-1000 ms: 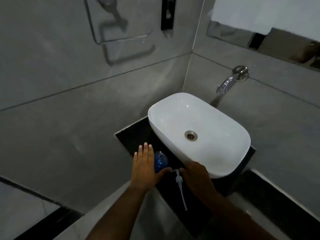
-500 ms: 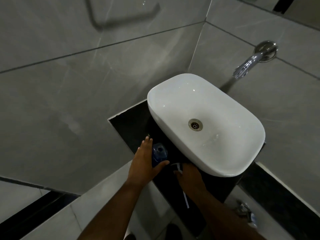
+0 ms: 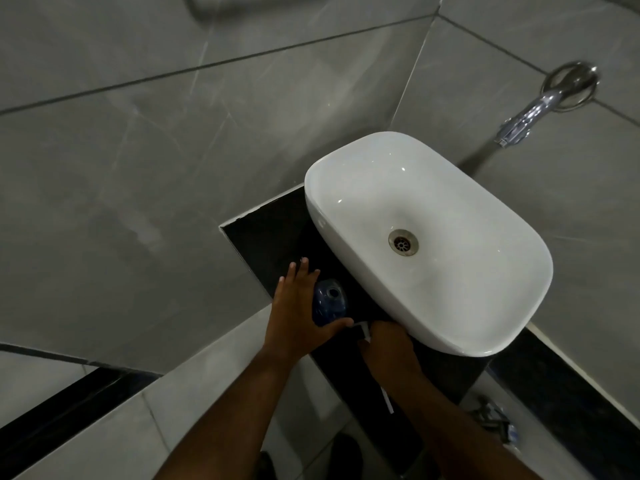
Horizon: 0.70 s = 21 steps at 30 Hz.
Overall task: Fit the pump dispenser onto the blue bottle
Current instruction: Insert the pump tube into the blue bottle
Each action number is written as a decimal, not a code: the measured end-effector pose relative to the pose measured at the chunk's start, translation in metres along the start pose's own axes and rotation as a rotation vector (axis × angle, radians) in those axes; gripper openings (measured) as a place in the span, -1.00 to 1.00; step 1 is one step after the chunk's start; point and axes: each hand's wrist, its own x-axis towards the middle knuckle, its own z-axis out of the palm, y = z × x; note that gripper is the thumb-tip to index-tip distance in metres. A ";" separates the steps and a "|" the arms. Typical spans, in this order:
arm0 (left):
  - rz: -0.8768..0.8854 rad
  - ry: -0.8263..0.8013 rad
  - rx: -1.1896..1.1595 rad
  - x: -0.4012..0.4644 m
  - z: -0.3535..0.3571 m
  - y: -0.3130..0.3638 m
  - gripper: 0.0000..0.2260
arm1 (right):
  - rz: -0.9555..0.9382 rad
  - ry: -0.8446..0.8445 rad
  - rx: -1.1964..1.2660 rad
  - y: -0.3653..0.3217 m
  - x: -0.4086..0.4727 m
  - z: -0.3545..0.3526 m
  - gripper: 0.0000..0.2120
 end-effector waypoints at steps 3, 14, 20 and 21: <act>0.012 0.043 -0.036 0.000 0.004 0.000 -0.11 | -0.080 0.050 0.028 -0.007 -0.007 -0.011 -0.81; 0.045 -0.012 -0.083 0.002 -0.001 -0.004 0.09 | -0.184 0.476 0.395 -0.048 -0.035 -0.105 -0.93; 0.055 -0.016 -0.100 0.002 -0.001 -0.005 0.07 | -0.276 0.454 0.635 -0.076 -0.026 -0.101 -0.63; 0.051 -0.019 -0.102 0.002 0.000 -0.005 0.06 | -0.281 0.448 0.645 -0.077 -0.025 -0.097 -0.57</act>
